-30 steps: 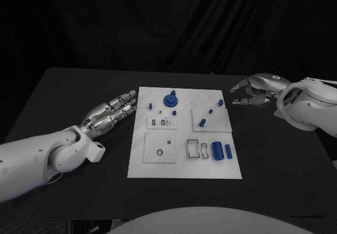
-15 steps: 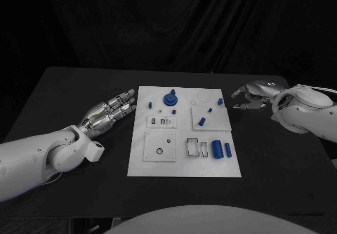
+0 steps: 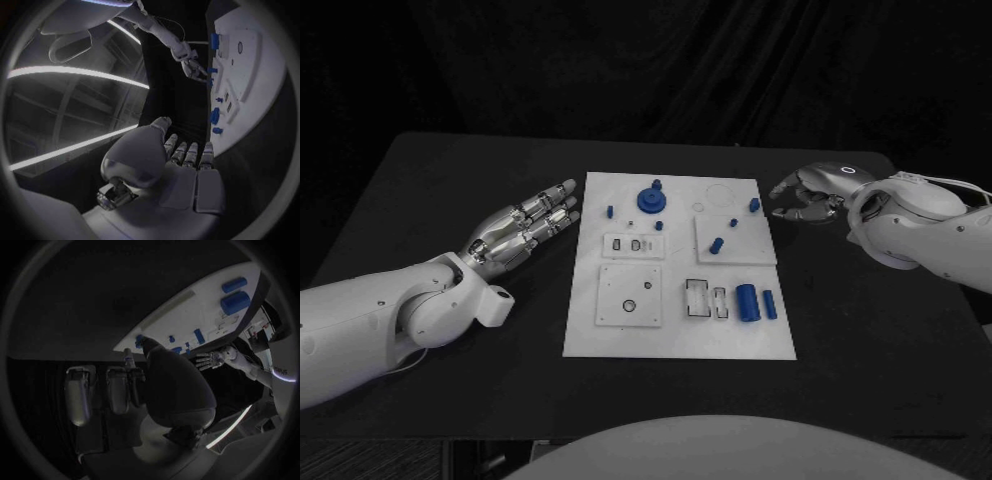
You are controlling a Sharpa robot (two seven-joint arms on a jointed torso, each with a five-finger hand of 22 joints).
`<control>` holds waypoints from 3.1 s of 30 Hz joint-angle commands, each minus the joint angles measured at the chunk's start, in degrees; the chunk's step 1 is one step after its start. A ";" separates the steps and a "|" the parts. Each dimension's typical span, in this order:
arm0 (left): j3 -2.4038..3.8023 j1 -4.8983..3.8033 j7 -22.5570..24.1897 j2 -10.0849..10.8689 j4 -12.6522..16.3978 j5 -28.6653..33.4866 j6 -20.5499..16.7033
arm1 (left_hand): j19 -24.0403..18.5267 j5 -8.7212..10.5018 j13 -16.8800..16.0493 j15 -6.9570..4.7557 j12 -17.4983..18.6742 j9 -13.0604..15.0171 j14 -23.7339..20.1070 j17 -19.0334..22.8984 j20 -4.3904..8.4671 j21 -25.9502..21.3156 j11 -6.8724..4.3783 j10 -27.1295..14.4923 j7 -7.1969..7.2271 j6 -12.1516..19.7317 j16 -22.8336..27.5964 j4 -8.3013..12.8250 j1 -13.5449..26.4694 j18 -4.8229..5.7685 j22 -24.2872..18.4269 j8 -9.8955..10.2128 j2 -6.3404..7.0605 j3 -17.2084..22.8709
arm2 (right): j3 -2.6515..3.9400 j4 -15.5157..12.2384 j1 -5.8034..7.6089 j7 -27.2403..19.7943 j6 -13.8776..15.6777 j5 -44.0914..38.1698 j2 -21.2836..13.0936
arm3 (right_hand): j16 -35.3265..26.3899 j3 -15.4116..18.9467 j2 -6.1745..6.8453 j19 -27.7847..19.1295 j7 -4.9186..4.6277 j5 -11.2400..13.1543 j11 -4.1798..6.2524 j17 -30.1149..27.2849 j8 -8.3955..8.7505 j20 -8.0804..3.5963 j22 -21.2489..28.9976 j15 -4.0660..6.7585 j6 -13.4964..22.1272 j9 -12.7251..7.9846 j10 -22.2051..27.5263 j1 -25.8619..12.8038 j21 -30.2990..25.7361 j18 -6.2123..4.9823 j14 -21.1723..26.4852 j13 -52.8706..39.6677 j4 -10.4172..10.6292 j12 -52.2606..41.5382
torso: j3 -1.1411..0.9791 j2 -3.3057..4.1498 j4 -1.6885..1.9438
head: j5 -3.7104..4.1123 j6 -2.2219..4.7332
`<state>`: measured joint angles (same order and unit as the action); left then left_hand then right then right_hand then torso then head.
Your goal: Assemble the parts on the task board
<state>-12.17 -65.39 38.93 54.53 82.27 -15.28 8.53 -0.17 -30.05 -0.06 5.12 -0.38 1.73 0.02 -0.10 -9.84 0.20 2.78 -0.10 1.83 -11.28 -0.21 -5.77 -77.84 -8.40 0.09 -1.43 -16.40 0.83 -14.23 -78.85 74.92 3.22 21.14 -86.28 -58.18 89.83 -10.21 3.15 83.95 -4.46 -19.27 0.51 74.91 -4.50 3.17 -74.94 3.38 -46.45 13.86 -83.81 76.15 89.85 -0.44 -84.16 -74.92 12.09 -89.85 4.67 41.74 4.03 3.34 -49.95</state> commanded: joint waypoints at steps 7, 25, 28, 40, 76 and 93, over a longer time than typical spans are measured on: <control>0.04 0.14 10.99 -0.10 -0.04 0.09 0.51 | 0.17 -0.33 0.06 0.61 0.38 -0.02 -0.02 0.10 -0.45 -0.20 0.38 0.10 -0.18 0.43 0.21 -0.02 0.64 -0.23 -0.09 -0.19 -0.06 0.60 | 0.07 1.08 -0.22 0.91 1.03 -0.44 0.92 | 0.17 -0.11 -0.12 6.05 -0.48 -1.02 -0.59 15.09 0.40 0.38 -15.06 -0.49 0.33 0.01 -6.19 -0.34 0.15 0.44 -5.84 -15.08 0.74 -0.15 | 0.10 0.01 0.05 | 0.15 -0.05; 0.04 0.21 10.67 -0.58 -0.41 0.09 1.19 | 0.17 -0.34 0.06 0.64 0.38 -0.03 -0.02 0.10 -0.46 -0.20 0.45 0.10 -0.14 0.46 0.21 0.02 0.71 -0.22 -0.09 -0.18 -0.10 0.74 | 0.11 4.26 -0.27 2.10 -0.32 -0.44 4.47 | 0.17 1.51 0.46 6.05 -1.09 12.05 -1.22 15.09 0.55 0.99 -15.06 -1.06 1.77 0.50 -6.19 -0.73 0.15 0.44 -5.84 -15.08 0.88 -0.15 | 0.09 -0.02 -0.01 | 0.24 -0.05; 0.04 0.24 10.59 -0.59 -0.46 0.09 1.33 | 0.17 -0.34 0.06 0.69 0.38 -0.03 -0.02 0.10 -0.49 -0.20 0.51 0.10 -0.13 0.48 0.21 0.04 0.76 -0.21 -0.09 -0.17 -0.13 0.84 | 0.12 4.81 -0.29 2.04 -0.40 -0.44 5.10 | 0.17 1.88 0.59 6.05 -1.10 13.35 -1.23 15.09 0.51 1.02 -15.06 -1.09 1.80 0.60 -6.19 -0.73 0.15 0.44 -5.84 -15.08 0.83 -0.15 | 0.09 -0.04 -0.05 | 0.10 -0.05; 0.05 0.33 10.48 -0.69 -0.53 0.09 1.67 | 0.17 -0.34 0.06 0.75 0.38 -0.03 -0.02 0.10 -0.53 -0.20 0.60 0.10 -0.13 0.50 0.21 0.08 0.82 -0.19 -0.09 -0.17 -0.13 0.97 | 0.14 6.19 -0.42 1.37 -0.53 -0.44 6.96 | 0.17 2.03 0.53 6.05 -1.06 12.59 -1.22 15.09 0.03 1.03 -15.06 -1.07 0.91 1.10 -6.19 0.33 0.15 0.44 -5.84 -15.08 0.06 -0.15 | 0.03 0.00 0.02 | 0.43 -0.05; 0.05 0.51 10.28 -0.64 -0.58 0.09 2.05 | 0.17 -0.33 0.06 0.86 0.38 -0.05 -0.02 0.10 -0.63 -0.20 0.70 0.10 -0.16 0.59 0.21 0.19 0.93 -0.17 -0.09 -0.15 -0.11 1.24 | 0.20 7.76 -1.31 0.84 1.31 -0.45 9.44 | 0.17 0.45 -1.68 6.05 0.09 4.80 -0.23 15.09 -6.22 0.25 -15.06 -0.25 -6.86 12.93 -6.19 3.88 0.15 0.44 -5.84 -15.08 -4.03 -0.15 | 0.05 0.01 -0.09 | 0.01 -0.05; 0.05 0.61 10.05 -0.07 -0.31 0.09 1.68 | 0.17 -0.33 0.06 0.88 0.38 -0.03 -0.02 0.10 -0.65 -0.20 0.72 0.10 -0.17 0.52 0.21 0.22 0.96 -0.17 -0.09 -0.16 -0.10 1.30 | 0.68 -8.71 2.99 2.65 9.32 -3.45 2.38 | 0.17 0.28 -1.29 6.05 -0.02 2.02 -0.26 15.09 -7.60 0.09 -15.06 -0.15 -9.34 15.92 -6.19 4.55 0.15 0.44 -5.84 -15.08 -4.97 -0.15 | 0.06 -0.13 -0.10 | -0.34 -0.05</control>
<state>-12.17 -64.85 38.93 54.58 81.86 -15.29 9.89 0.04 -30.04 -0.08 5.54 -0.38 1.73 0.02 -0.06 -10.05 0.20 3.18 -0.10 1.62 -11.07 -0.21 -5.53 -77.39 -8.40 0.08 -1.43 -16.40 1.87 -13.57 -86.16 77.57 4.12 27.37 -87.46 -55.54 89.83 -10.19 1.96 83.94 -5.08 -17.09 0.00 74.90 -11.90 3.59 -74.93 2.96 -54.63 27.82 -83.94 80.72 89.85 -0.45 -84.16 -74.90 7.33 -89.85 4.70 41.72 3.99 3.02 -49.99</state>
